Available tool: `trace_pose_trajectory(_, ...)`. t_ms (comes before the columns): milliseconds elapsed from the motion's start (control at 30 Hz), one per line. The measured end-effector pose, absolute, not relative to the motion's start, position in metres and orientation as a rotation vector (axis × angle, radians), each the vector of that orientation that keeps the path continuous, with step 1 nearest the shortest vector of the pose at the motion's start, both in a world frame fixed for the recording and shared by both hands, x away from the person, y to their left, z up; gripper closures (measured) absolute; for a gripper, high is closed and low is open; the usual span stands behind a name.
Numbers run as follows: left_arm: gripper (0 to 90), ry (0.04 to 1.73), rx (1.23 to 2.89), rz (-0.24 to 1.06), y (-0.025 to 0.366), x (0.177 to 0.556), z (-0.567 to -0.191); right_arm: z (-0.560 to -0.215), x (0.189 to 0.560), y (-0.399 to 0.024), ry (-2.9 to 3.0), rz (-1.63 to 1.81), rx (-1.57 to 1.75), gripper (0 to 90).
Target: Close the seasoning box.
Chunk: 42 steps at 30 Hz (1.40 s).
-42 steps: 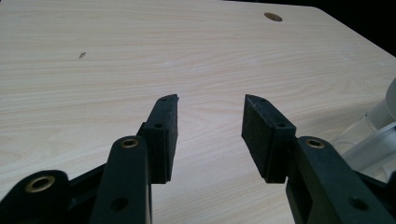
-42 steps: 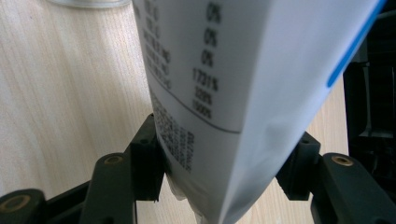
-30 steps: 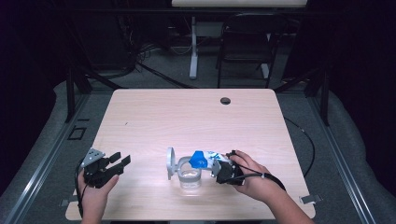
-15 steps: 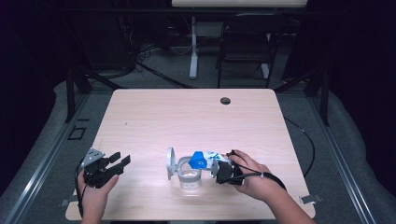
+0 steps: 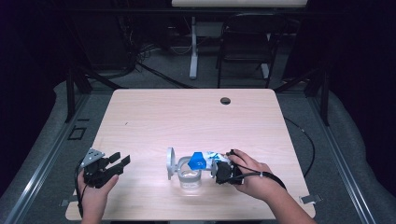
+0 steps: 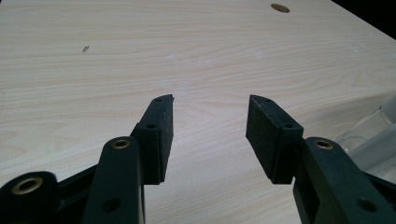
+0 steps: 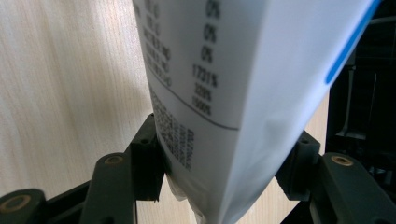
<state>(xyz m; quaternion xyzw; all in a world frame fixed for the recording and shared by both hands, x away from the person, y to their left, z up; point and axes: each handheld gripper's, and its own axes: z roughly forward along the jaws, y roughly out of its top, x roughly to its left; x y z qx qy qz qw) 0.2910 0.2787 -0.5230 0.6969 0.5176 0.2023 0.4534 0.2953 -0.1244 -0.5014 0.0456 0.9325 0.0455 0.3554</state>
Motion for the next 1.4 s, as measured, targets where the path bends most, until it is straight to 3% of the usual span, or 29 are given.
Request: trace_pose_trajectory(1400,51.8,1.279,1.721,0.499,0.2795,0.2913,-0.5238,-0.4928,0.2959,-0.1223,2.407,0.015,0.067,44.1)
